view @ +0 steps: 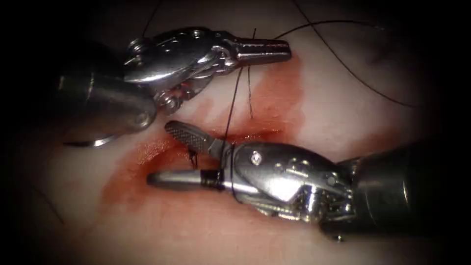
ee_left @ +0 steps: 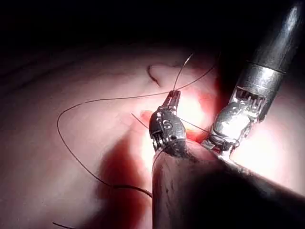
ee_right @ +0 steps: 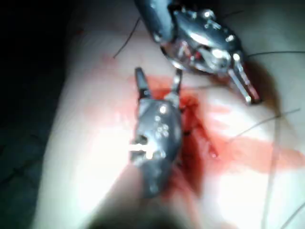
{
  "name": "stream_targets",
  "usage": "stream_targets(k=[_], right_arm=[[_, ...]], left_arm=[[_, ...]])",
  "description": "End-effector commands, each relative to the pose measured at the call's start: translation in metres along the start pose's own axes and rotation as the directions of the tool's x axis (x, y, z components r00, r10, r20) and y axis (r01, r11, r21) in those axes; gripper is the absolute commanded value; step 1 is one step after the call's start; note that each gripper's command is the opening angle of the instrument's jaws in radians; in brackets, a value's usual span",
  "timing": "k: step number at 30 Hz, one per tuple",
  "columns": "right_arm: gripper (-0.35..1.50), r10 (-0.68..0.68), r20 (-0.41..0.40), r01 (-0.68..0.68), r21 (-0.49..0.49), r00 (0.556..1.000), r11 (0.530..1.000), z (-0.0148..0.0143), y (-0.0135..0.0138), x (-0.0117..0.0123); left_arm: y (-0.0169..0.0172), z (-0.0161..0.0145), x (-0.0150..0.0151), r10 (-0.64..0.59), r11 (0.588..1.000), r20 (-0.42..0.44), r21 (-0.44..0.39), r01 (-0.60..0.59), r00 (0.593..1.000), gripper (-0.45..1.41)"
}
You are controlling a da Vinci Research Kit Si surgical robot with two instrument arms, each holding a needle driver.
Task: Wound Closure
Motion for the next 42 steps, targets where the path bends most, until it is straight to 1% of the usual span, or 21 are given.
stream_targets(k=[1, 4, 5, 6, 7, 8, 9, 11, 12, 14, 16, 17, 18, 19, 20, 24, 27, 32, 34, 39, 42], right_arm=[[0.61, 0.002, -0.014, -0.002, 0.002, 1.000, 1.000, 0.0004, -0.0003, -0.0006], [0.59, 0.003, -0.035, -0.003, 0.010, 0.999, 1.000, -0.0001, -0.0004, -0.0003], [0.57, 0.026, -0.068, -0.024, 0.020, 0.997, 1.000, -0.0005, -0.0004, -0.0001], [0.56, 0.066, -0.126, -0.063, 0.031, 0.990, 0.998, -0.0010, -0.0001, 0.0003], [0.56, 0.078, -0.142, -0.074, 0.031, 0.987, 0.997, -0.0012, 0.0001, 0.0004], [0.56, 0.078, -0.142, -0.074, 0.031, 0.987, 0.997, -0.0012, 0.0001, 0.0004], [0.54, 0.101, -0.173, -0.096, 0.033, 0.980, 0.995, -0.0015, 0.0003, 0.0005], [0.52, 0.123, -0.205, -0.117, 0.037, 0.971, 0.992, -0.0018, 0.0005, 0.0005], [0.52, 0.123, -0.205, -0.117, 0.037, 0.971, 0.992, -0.0018, 0.0005, 0.0005], [0.52, 0.156, -0.242, -0.152, 0.035, 0.958, 0.988, -0.0024, 0.0009, 0.0004], [0.51, 0.160, -0.261, -0.160, 0.019, 0.952, 0.987, -0.0029, 0.0013, 0.0004], [0.51, 0.159, -0.263, -0.162, 0.013, 0.952, 0.987, -0.0031, 0.0014, 0.0004], [0.51, 0.159, -0.263, -0.162, 0.013, 0.952, 0.987, -0.0031, 0.0014, 0.0004], [0.51, 0.162, -0.272, -0.171, -0.009, 0.949, 0.985, -0.0038, 0.0021, 0.0002], [0.51, 0.161, -0.275, -0.172, -0.017, 0.948, 0.985, -0.0042, 0.0024, 0.0001], [0.51, 0.172, -0.292, -0.195, -0.054, 0.941, 0.979, -0.0052, 0.0034, 0.0000], [0.51, 0.178, -0.319, -0.218, -0.096, 0.931, 0.971, -0.0063, 0.0042, 0.0000], [0.51, 0.181, -0.335, -0.235, -0.129, 0.925, 0.963, -0.0066, 0.0047, 0.0000], [0.51, 0.186, -0.354, -0.250, -0.144, 0.916, 0.957, -0.0066, 0.0049, 0.0000], [0.51, 0.202, -0.381, -0.274, -0.145, 0.902, 0.951, -0.0068, 0.0049, 0.0002], [0.51, 0.201, -0.382, -0.274, -0.148, 0.902, 0.950, -0.0069, 0.0049, 0.0002]], left_arm=[[-0.0004, 0.0005, -0.0007, 0.002, 1.000, 0.002, -0.004, -0.002, 1.000, -0.45], [-0.0008, 0.0002, -0.0013, 0.009, 1.000, 0.007, -0.012, -0.009, 1.000, -0.45], [-0.0011, 0.0000, -0.0019, 0.015, 1.000, 0.012, -0.012, -0.015, 1.000, -0.45], [-0.0016, -0.0005, -0.0029, 0.021, 1.000, 0.000, -0.014, -0.021, 1.000, -0.45], [-0.0018, -0.0006, -0.0032, 0.018, 1.000, -0.008, -0.015, -0.018, 1.000, -0.45], [-0.0018, -0.0006, -0.0032, 0.018, 1.000, -0.008, -0.015, -0.018, 1.000, -0.45], [-0.0019, -0.0008, -0.0035, 0.017, 1.000, -0.018, -0.018, -0.017, 1.000, -0.45], [-0.0020, -0.0011, -0.0038, 0.019, 1.000, -0.035, -0.022, -0.020, 0.999, -0.45], [-0.0020, -0.0011, -0.0038, 0.019, 1.000, -0.035, -0.022, -0.020, 0.999, -0.45], [-0.0019, -0.0014, -0.0042, 0.023, 0.999, -0.070, -0.034, -0.026, 0.997, -0.45], [-0.0016, -0.0018, -0.0044, 0.023, 0.999, -0.116, -0.037, -0.027, 0.993, -0.45], [-0.0014, -0.0021, -0.0044, 0.022, 0.999, -0.134, -0.036, -0.027, 0.991, -0.45], [-0.0014, -0.0021, -0.0044, 0.022, 0.999, -0.134, -0.036, -0.027, 0.991, -0.45], [-0.0009, -0.0030, -0.0045, 0.018, 0.999, -0.173, -0.032, -0.024, 0.985, -0.45], [-0.0006, -0.0035, -0.0046, 0.017, 0.999, -0.189, -0.028, -0.022, 0.982, -0.45], [0.0002, -0.0048, -0.0049, 0.013, 1.000, -0.223, -0.017, -0.018, 0.975, -0.45], [0.0010, -0.0060, -0.0052, 0.012, 1.000, -0.267, -0.002, -0.013, 0.964, -0.45], [0.0017, -0.0058, -0.0055, 0.016, 1.000, -0.273, 0.010, -0.014, 0.962, -0.45], [0.0023, -0.0052, -0.0059, 0.019, 1.000, -0.275, 0.015, -0.015, 0.961, -0.45], [0.0025, -0.0052, -0.0059, 0.019, 1.000, -0.277, 0.011, -0.017, 0.961, -0.45], [0.0023, -0.0053, -0.0057, 0.018, 1.000, -0.279, 0.009, -0.016, 0.960, -0.45]])
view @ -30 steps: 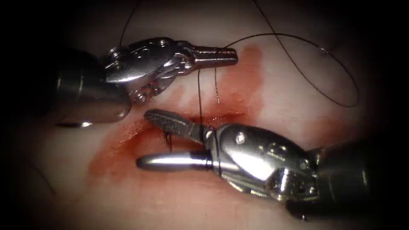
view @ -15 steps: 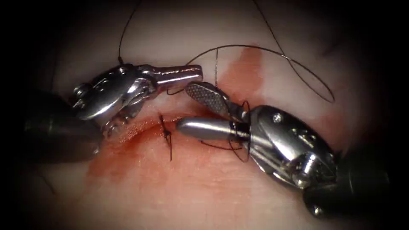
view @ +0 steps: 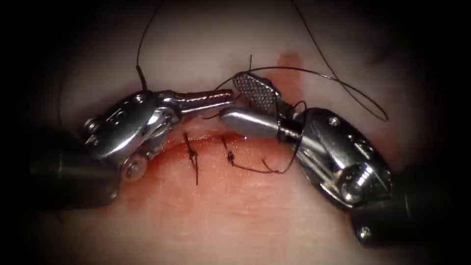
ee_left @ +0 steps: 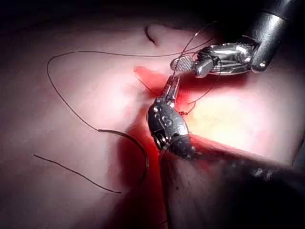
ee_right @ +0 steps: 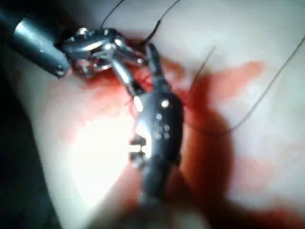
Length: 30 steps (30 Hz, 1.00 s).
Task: Wound Closure
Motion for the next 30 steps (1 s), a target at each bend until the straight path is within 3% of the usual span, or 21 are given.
stream_targets(k=[1, 8, 16, 25, 30], right_arm=[[0.51, 0.001, -0.003, -0.001, -0.007, 1.000, 1.000, 0.0002, -0.0001, -0.0009], [0.49, -0.010, -0.025, 0.009, -0.043, 1.000, 0.999, -0.0006, 0.0010, -0.0006], [0.46, 0.001, -0.039, -0.007, -0.154, 0.999, 0.988, -0.0020, 0.0029, -0.0009], [0.46, 0.007, -0.039, -0.014, -0.175, 0.999, 0.985, -0.0013, 0.0022, -0.0012], [0.49, 0.009, -0.001, -0.009, -0.241, 1.000, 0.970, -0.0013, 0.0021, -0.0012]], left_arm=[[0.0001, 0.0001, -0.0007, -0.004, 1.000, -0.003, -0.003, 0.004, 1.000, -0.45], [0.0008, 0.0000, -0.0010, -0.003, 1.000, -0.007, -0.003, 0.003, 1.000, -0.45], [0.0019, 0.0004, -0.0016, -0.001, 1.000, -0.003, -0.027, 0.001, 1.000, -0.45], [0.0026, 0.0016, -0.0028, 0.005, 0.999, 0.005, -0.050, -0.005, 1.000, -0.45], [0.0027, 0.0019, -0.0036, 0.011, 0.998, 0.007, -0.055, -0.011, 1.000, -0.45]])
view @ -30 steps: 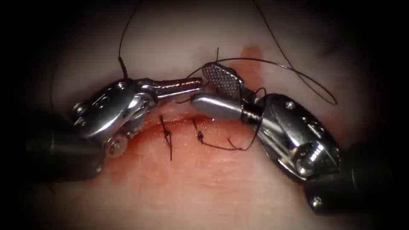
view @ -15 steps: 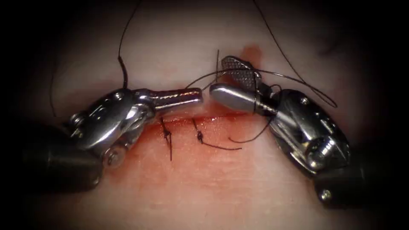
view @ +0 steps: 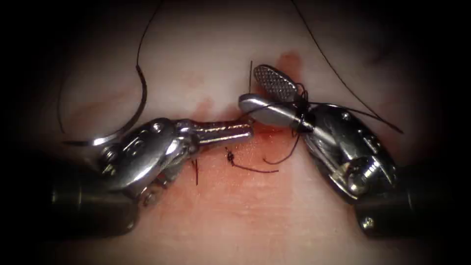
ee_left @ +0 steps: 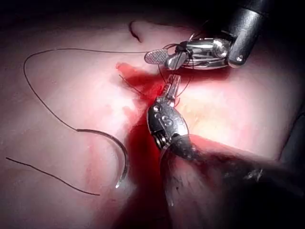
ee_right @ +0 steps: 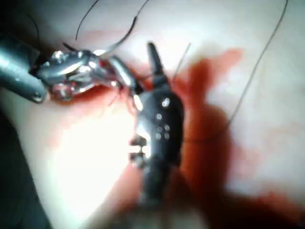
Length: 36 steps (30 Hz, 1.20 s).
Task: Wound Closure
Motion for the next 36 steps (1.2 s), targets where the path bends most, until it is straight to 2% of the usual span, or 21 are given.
stream_targets(k=[1, 8, 13, 17, 24, 25, 27, 28, 29, 33, 36], right_arm=[[0.52, -0.009, 0.031, 0.010, -0.028, 0.999, 1.000, 0.0001, 0.0001, -0.0008], [0.73, -0.031, 0.126, 0.052, -0.161, 0.992, 0.986, 0.0006, 0.0012, -0.0020], [0.76, -0.042, 0.210, 0.089, -0.218, 0.977, 0.972, 0.0017, 0.0023, -0.0034], [0.83, -0.044, 0.222, 0.092, -0.213, 0.974, 0.973, 0.0027, 0.0035, -0.0045], [0.81, -0.026, 0.272, 0.091, -0.230, 0.962, 0.969, 0.0037, 0.0044, -0.0058], [0.78, -0.021, 0.270, 0.086, -0.232, 0.963, 0.969, 0.0038, 0.0045, -0.0058], [0.51, -0.001, 0.271, 0.065, -0.228, 0.963, 0.971, 0.0039, 0.0045, -0.0057], [-0.08, 0.011, 0.285, 0.049, -0.204, 0.958, 0.978, 0.0039, 0.0043, -0.0055], [-0.35, 0.013, 0.287, 0.048, -0.201, 0.958, 0.978, 0.0039, 0.0042, -0.0054], [-0.35, 0.028, 0.293, 0.033, -0.201, 0.956, 0.979, 0.0038, 0.0039, -0.0053], [-0.35, 0.025, 0.321, 0.049, -0.221, 0.947, 0.974, 0.0027, 0.0037, -0.0045]], left_arm=[[-0.0001, 0.0003, -0.0009, -0.002, 1.000, 0.002, -0.002, 0.002, 1.000, -0.45], [0.0000, 0.0006, -0.0010, -0.002, 1.000, 0.002, -0.004, 0.002, 1.000, -0.45], [-0.0001, 0.0007, -0.0010, -0.001, 1.000, 0.002, -0.004, 0.001, 1.000, -0.45], [-0.0001, 0.0008, -0.0011, -0.001, 1.000, 0.005, -0.002, 0.001, 1.000, -0.45], [-0.0001, 0.0008, -0.0010, -0.002, 1.000, 0.010, -0.001, 0.002, 1.000, -0.45], [-0.0001, 0.0008, -0.0010, -0.002, 1.000, 0.010, -0.001, 0.002, 1.000, -0.45], [-0.0001, 0.0008, -0.0010, -0.002, 1.000, 0.010, -0.001, 0.002, 1.000, -0.45], [-0.0001, 0.0008, -0.0010, -0.002, 1.000, 0.010, -0.001, 0.002, 1.000, -0.45], [-0.0001, 0.0007, -0.0010, -0.002, 1.000, 0.011, -0.001, 0.002, 1.000, -0.45], [-0.0002, 0.0006, -0.0009, -0.003, 1.000, 0.014, -0.003, 0.003, 1.000, -0.45], [-0.0005, 0.0001, -0.0003, -0.008, 1.000, 0.018, -0.008, 0.008, 1.000, -0.45]])
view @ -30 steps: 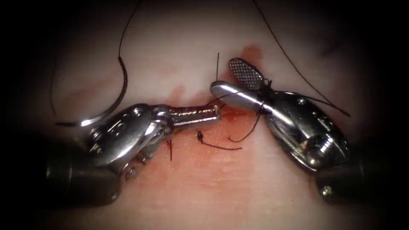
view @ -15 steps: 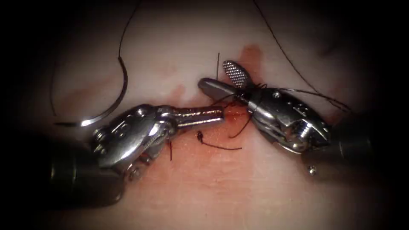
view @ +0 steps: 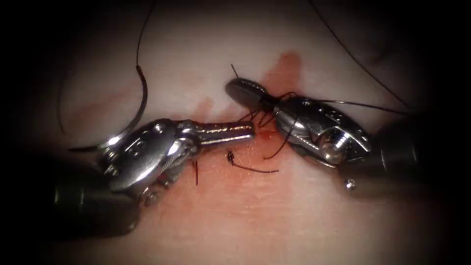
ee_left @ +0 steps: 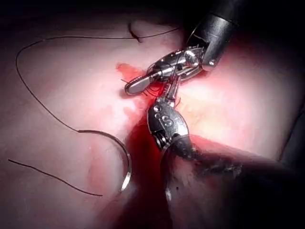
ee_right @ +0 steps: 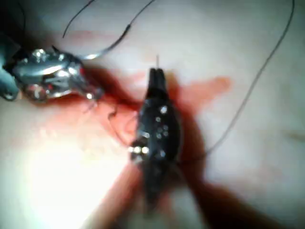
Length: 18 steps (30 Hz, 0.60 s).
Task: Wound Closure
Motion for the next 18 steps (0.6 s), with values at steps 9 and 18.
stream_targets(k=[9, 18], right_arm=[[-0.35, -0.080, -0.004, 0.080, -0.013, 0.997, 0.997, -0.0020, -0.0009, -0.0007], [-0.35, -0.131, -0.007, 0.131, -0.013, 0.991, 0.991, -0.0056, -0.0034, -0.0019]], left_arm=[[-0.0040, -0.0008, 0.0018, -0.011, 0.998, 0.039, 0.059, 0.009, 0.999, -0.45], [-0.0136, -0.0004, 0.0070, -0.013, 0.988, 0.142, 0.156, -0.010, 0.990, -0.45]])
